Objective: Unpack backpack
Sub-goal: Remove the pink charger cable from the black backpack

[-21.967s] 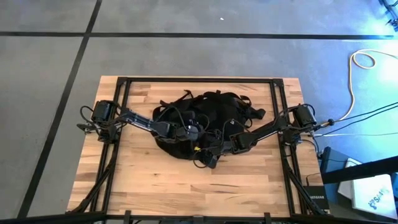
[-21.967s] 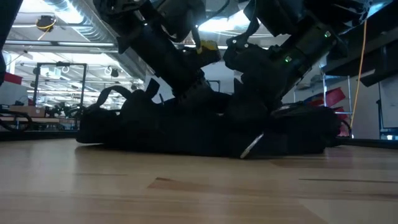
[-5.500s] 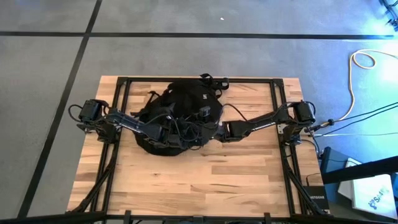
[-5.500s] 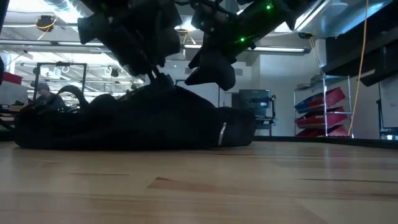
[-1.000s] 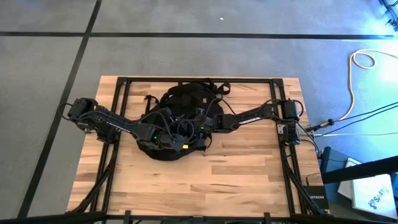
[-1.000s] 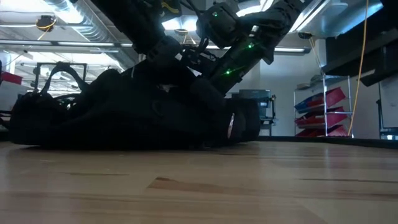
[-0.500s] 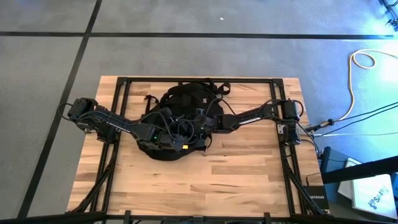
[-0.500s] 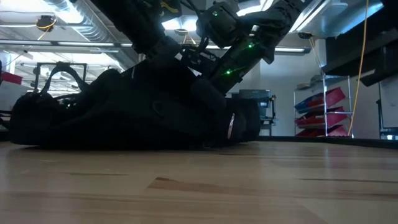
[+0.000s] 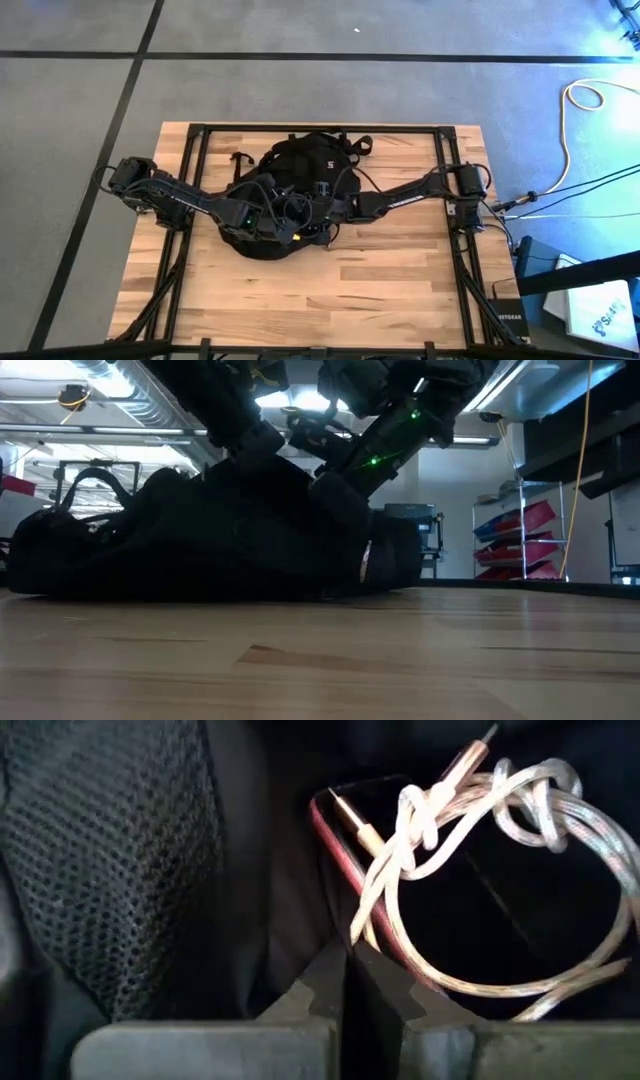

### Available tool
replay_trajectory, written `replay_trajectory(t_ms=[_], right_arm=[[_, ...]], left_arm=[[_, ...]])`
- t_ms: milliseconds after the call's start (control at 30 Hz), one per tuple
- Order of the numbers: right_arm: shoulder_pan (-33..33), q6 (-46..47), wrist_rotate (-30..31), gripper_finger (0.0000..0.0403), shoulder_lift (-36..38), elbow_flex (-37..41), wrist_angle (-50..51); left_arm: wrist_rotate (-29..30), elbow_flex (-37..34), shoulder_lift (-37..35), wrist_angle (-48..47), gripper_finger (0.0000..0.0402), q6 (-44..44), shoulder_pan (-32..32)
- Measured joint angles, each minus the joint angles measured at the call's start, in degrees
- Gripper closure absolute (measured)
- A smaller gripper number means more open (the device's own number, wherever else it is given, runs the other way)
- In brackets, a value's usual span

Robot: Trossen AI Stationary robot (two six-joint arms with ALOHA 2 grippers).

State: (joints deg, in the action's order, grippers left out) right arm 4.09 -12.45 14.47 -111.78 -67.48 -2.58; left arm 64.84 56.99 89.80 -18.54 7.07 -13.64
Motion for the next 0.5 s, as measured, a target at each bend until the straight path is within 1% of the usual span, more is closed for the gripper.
replay_trajectory(t_ms=[167,333,500], right_arm=[[0.1,0.0,1.5,0.0403,0.9,0.0,0.0],[0.3,0.7,1.5,0.0403,2.0,0.0,0.1],[1.9,3.8,0.6,0.0403,4.1,-0.1,5.6]], left_arm=[[0.0,0.0,0.0,-1.5,0.0401,1.6,0.2],[0.0,0.0,0.0,-2.3,0.0401,2.0,0.2],[0.1,-0.1,0.0,-3.4,0.0401,2.4,0.4]])
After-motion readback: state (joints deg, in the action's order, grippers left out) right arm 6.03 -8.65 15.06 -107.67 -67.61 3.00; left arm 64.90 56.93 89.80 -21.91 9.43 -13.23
